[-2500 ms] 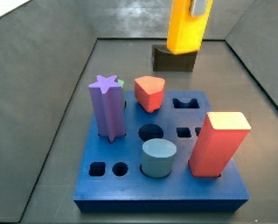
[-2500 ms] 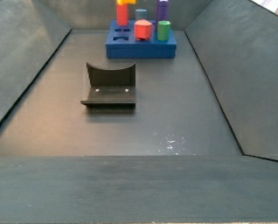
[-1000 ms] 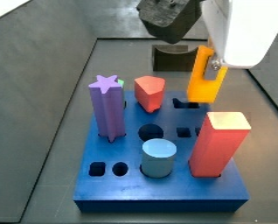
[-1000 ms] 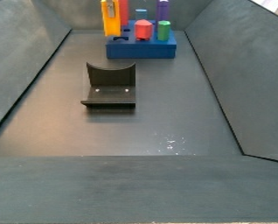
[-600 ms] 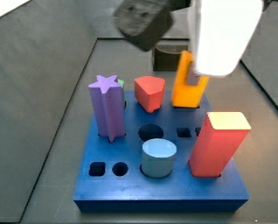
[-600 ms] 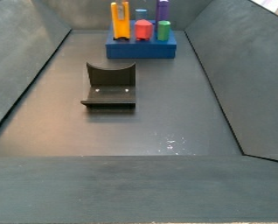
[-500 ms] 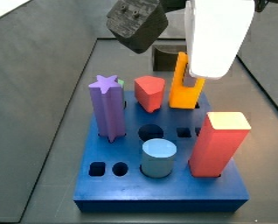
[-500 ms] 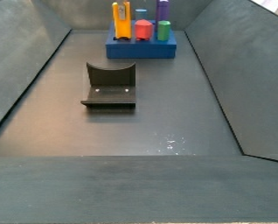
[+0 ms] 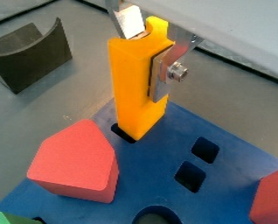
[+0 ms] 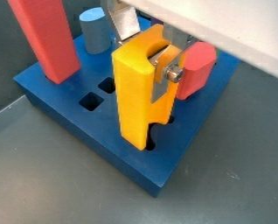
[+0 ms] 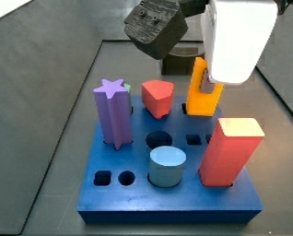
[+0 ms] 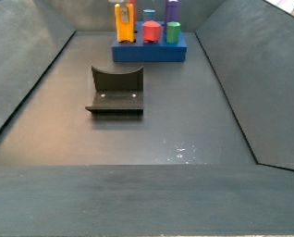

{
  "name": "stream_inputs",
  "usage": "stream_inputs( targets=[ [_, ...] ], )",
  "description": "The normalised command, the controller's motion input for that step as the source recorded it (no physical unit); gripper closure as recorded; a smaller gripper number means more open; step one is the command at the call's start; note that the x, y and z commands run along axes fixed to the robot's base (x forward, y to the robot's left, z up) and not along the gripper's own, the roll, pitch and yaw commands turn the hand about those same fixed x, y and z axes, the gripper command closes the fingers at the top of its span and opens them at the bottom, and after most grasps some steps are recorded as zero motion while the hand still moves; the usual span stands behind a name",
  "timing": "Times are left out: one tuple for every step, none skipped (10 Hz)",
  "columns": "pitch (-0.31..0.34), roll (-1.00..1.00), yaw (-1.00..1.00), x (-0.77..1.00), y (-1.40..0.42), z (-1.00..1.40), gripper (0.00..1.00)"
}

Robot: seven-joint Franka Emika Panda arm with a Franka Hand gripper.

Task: Pick up the arch object. Move up. Place the arch object on the fixture. Regrasp the arch object. Rotate the arch object. Move to above the board. Insert the arch object.
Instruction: Insert the arch object.

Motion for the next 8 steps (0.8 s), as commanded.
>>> stream_inputs(
  targets=[
    [-0.06, -0.16, -0.05, -0.43, 0.16, -0.39, 1.0],
    [0.033, -0.24, -0.01, 0.0, 0.19, -0.37, 1.0],
    [0.0, -0.27, 0.0, -0.25, 0.27, -0.36, 1.0],
    [-0.05, -0.25, 0.0, -0.21, 0.16, -0.31, 1.0],
    [0.0, -0.13, 0.0, 0.09, 0.0, -0.51, 1.0],
    [-0.039, -0.06, 0.06, -0.11, -0.06, -0.85, 1.0],
    [0.0, 0.0, 0.0, 0.02, -0.18, -0.82, 1.0],
    [0.017, 0.04, 0.0, 0.07, -0.19, -0.62, 1.0]
  ],
)
